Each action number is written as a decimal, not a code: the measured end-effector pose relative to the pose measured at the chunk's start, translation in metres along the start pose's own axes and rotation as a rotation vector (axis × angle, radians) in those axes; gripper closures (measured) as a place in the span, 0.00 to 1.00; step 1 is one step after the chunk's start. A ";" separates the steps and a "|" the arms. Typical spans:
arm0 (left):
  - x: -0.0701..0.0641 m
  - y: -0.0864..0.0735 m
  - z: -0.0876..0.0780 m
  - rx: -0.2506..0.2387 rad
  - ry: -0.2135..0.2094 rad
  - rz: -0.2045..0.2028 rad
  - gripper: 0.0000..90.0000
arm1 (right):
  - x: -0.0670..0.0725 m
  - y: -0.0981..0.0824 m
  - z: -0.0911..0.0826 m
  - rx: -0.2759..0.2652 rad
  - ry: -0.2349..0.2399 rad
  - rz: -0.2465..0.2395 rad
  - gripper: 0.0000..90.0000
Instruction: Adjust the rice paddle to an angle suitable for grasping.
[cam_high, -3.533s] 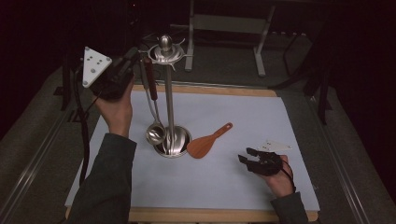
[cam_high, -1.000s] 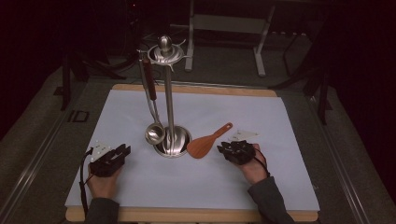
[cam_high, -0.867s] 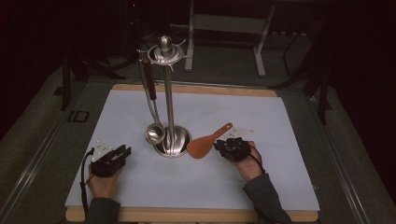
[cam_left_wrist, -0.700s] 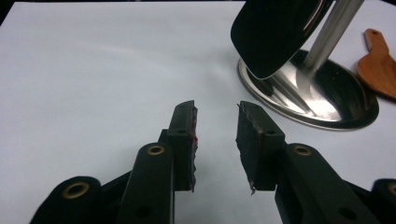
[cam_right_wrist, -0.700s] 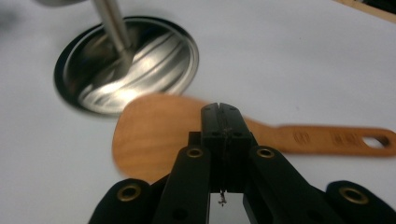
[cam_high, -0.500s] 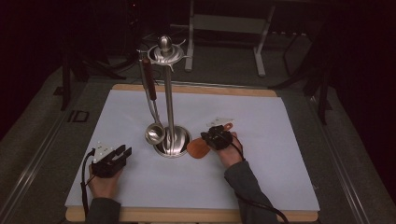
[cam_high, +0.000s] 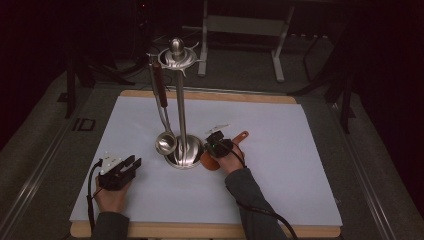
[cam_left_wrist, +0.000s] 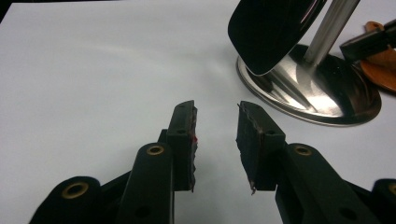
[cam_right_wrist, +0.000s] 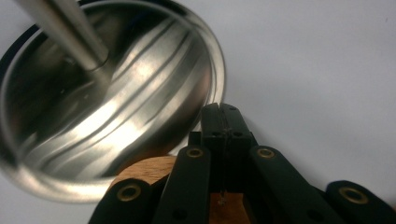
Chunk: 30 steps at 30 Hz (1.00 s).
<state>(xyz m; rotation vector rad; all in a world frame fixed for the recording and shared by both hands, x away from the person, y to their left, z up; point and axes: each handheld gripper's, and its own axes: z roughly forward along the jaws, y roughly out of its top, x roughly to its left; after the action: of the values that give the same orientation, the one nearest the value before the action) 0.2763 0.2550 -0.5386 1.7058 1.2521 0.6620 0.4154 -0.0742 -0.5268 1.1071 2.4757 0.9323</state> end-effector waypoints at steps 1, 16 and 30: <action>0.000 0.000 0.000 0.001 0.001 0.002 0.75 | 0.001 -0.002 -0.002 0.006 -0.002 -0.004 1.00; -0.003 0.000 0.001 0.006 0.008 0.015 0.75 | -0.022 -0.035 -0.050 0.006 0.016 -0.053 0.82; -0.002 0.000 0.000 0.002 -0.001 0.007 0.75 | -0.048 0.009 -0.013 0.092 -0.132 0.022 0.67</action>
<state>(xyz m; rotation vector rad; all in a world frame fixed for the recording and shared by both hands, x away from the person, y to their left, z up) 0.2761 0.2533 -0.5388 1.7133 1.2472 0.6645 0.4467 -0.1111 -0.5117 1.1872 2.4253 0.7326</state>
